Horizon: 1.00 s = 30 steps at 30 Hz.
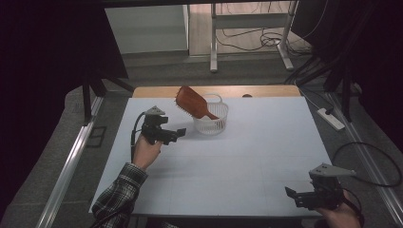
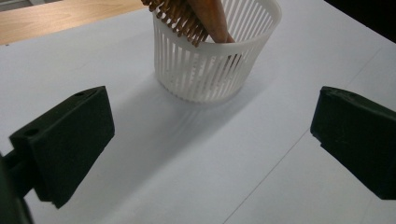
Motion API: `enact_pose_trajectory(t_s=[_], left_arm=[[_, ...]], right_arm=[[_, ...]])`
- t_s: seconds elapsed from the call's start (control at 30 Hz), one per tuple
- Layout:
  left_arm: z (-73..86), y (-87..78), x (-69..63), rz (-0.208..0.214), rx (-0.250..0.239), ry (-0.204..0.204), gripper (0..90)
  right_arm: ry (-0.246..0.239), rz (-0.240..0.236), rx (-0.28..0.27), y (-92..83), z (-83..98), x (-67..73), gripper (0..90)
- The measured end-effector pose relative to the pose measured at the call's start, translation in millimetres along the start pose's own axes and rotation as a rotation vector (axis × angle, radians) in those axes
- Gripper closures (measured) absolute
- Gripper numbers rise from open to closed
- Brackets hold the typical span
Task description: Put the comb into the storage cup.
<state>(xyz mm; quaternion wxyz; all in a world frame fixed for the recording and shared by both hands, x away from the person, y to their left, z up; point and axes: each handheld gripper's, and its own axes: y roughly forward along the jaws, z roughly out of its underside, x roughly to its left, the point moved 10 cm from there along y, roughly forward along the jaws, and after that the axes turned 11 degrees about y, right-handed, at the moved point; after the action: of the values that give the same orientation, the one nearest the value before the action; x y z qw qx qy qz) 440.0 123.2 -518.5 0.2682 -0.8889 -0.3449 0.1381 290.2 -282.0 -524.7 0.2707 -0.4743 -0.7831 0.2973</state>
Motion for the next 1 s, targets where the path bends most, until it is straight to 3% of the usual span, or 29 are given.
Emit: enact_pose_trajectory(t_s=[0.37,0.7,1.0], left_arm=[[5.0,-7.7,-6.7,0.002,0.006,0.011,0.0],[11.5,-19.4,-15.2,-0.008,0.013,0.046,0.0],[18.4,-26.8,-21.6,-0.001,0.016,0.041,0.0]], right_arm=[[-0.001,0.004,-0.001,-0.3,-0.1,-0.2,0.0],[-0.004,0.005,-0.002,-0.2,-0.1,0.0,0.0],[-0.006,0.007,-0.001,0.1,0.0,0.0,0.0]])
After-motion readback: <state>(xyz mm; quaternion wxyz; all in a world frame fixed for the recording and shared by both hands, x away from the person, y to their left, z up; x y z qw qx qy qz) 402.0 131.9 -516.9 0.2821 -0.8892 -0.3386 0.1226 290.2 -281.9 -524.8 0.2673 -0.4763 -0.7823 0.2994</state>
